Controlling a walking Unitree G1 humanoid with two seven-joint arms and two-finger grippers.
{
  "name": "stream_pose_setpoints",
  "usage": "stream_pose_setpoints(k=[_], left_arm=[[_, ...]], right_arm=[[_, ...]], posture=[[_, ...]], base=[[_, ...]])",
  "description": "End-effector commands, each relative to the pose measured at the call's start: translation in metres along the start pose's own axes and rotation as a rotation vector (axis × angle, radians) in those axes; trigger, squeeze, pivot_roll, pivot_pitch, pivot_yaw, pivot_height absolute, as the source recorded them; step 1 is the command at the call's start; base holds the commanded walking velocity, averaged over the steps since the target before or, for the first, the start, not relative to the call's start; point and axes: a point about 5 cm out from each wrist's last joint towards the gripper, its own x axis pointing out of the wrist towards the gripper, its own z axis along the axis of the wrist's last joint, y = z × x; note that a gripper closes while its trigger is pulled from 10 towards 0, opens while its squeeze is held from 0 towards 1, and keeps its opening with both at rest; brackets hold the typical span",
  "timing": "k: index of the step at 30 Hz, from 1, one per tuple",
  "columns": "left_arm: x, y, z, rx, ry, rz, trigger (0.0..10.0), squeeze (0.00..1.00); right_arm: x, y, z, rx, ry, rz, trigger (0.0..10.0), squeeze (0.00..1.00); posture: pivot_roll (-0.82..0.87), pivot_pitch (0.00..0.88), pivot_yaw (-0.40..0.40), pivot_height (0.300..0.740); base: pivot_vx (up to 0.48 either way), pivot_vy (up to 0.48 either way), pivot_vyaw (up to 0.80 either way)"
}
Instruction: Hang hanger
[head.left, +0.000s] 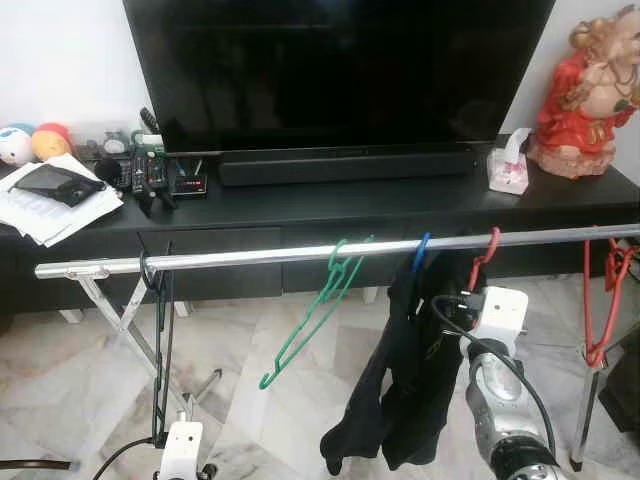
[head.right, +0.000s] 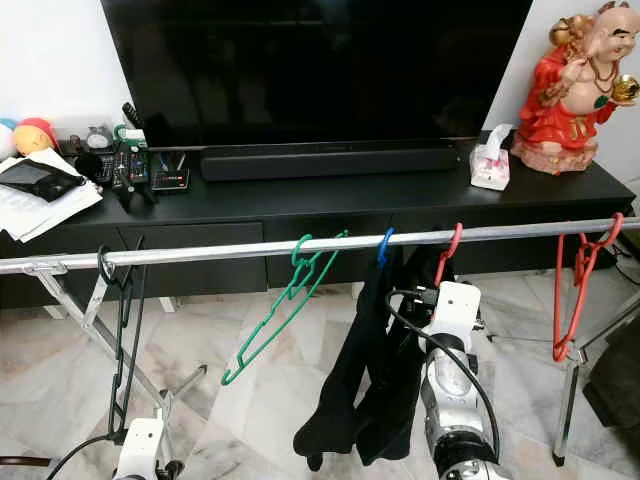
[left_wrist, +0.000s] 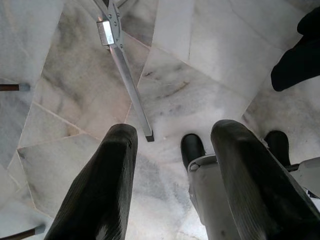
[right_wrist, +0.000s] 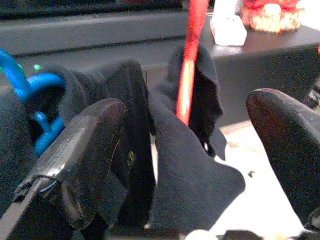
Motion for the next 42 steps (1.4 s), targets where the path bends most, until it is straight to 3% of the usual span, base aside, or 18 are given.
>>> stream_pose_setpoints(k=[1, 10, 17, 23, 29, 42], left_arm=[[-0.001, -0.001, -0.006, 0.025, 0.026, -0.005, 10.0, 0.00], [-0.001, -0.001, -0.006, 0.033, 0.027, -0.006, 10.0, 0.00], [-0.001, -0.001, -0.006, 0.039, 0.029, -0.006, 10.0, 0.00], [-0.001, 0.000, -0.008, 0.047, 0.034, -0.006, 10.0, 0.00], [-0.002, 0.001, -0.009, 0.057, 0.035, -0.006, 10.0, 0.00], [-0.002, 0.000, -0.010, 0.078, 0.040, -0.013, 10.0, 0.00]], right_arm=[[0.006, 0.000, 0.003, -0.016, 0.036, -0.001, 10.0, 0.00], [0.023, 0.010, 0.023, -0.009, 0.051, 0.035, 10.0, 0.00], [0.026, 0.020, 0.027, -0.017, 0.071, 0.065, 10.0, 0.00], [0.025, 0.013, 0.025, -0.009, 0.074, -0.008, 10.0, 0.00], [0.021, -0.004, 0.020, 0.005, 0.069, -0.131, 10.0, 0.00], [0.021, 0.000, 0.013, 0.009, 0.128, -0.116, 10.0, 0.00]], posture=[[-0.10, 0.000, -0.029, 0.740], [-0.10, 0.000, -0.026, 0.740], [-0.10, 0.000, -0.027, 0.740], [-0.10, 0.000, -0.025, 0.740], [-0.10, 0.000, -0.025, 0.740], [-0.10, 0.000, -0.022, 0.740]], base=[[0.000, 0.000, 0.00], [0.000, 0.000, 0.00], [0.000, 0.000, 0.00], [0.000, 0.000, 0.00], [0.000, 0.000, 0.00], [0.000, 0.000, 0.00]])
